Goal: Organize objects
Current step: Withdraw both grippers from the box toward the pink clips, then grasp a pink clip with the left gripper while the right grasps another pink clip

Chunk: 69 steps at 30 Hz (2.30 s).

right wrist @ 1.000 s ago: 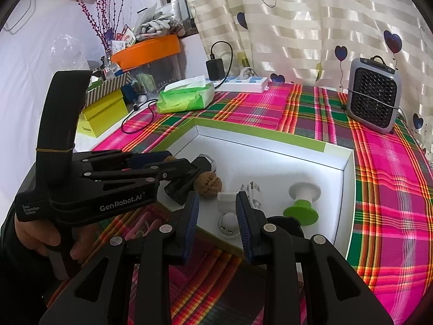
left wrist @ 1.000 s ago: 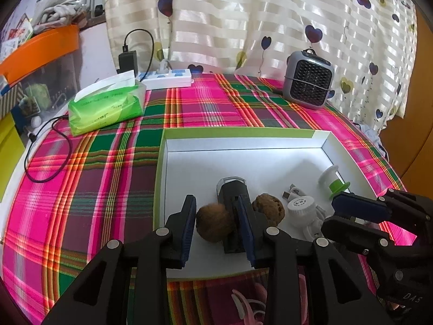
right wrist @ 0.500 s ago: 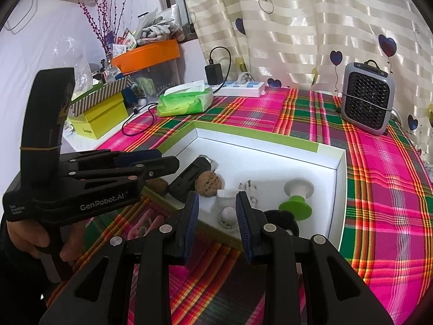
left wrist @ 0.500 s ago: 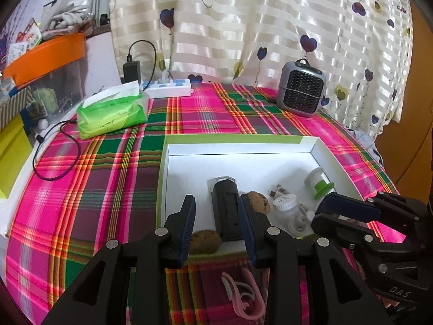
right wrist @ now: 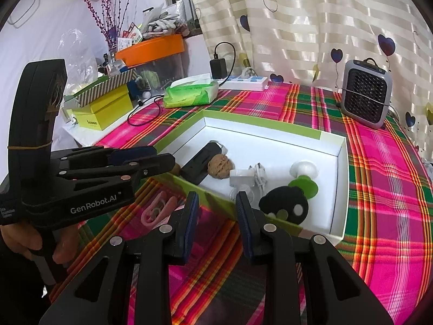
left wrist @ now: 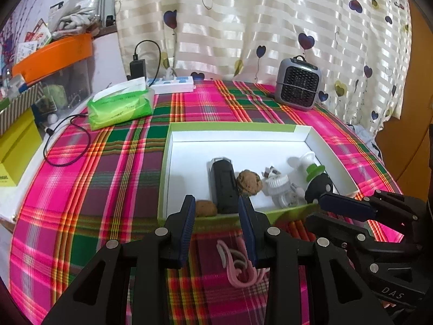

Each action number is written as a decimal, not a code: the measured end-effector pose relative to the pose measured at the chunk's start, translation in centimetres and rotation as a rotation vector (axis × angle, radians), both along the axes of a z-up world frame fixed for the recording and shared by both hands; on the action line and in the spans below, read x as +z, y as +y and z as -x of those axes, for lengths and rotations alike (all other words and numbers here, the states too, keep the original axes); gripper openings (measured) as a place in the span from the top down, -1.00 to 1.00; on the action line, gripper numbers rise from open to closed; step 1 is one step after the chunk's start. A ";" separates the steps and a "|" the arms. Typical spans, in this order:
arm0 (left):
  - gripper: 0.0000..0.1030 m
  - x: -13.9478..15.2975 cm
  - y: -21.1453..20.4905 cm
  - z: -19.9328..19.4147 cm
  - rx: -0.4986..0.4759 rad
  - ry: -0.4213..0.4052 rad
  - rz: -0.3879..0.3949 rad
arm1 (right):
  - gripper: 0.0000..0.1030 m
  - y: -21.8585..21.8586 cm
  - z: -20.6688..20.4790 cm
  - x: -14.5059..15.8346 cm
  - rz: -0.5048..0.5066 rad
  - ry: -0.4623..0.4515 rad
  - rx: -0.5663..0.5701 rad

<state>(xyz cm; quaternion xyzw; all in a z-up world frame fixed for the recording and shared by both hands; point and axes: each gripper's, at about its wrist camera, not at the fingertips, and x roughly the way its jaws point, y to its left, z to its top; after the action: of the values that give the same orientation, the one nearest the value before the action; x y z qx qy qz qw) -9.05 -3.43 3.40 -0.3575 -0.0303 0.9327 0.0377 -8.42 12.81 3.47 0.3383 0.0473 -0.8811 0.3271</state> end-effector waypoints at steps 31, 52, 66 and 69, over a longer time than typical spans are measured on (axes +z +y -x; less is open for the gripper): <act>0.39 -1.2 -0.3 -3.5 -0.011 -0.045 -0.014 | 0.42 -0.7 -2.6 -0.9 -0.038 -0.039 0.014; 0.40 -1.6 -2.2 -4.3 0.002 -0.048 -0.050 | 0.22 -2.7 -1.5 -2.8 -0.152 -0.126 0.026; 0.40 -1.4 -1.2 -4.7 -0.060 -0.041 -0.073 | 0.22 -2.6 -1.7 -2.0 -0.150 -0.078 0.043; 0.40 -1.3 -1.3 -4.7 -0.059 -0.041 -0.075 | 0.22 -3.1 -1.3 -2.4 -0.167 -0.086 0.051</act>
<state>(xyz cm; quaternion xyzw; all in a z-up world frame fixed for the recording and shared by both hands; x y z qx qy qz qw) -4.36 -4.68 2.07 -0.3757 -0.0556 0.9218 0.0779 -7.14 9.71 1.09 0.4005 0.1151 -0.8503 0.3215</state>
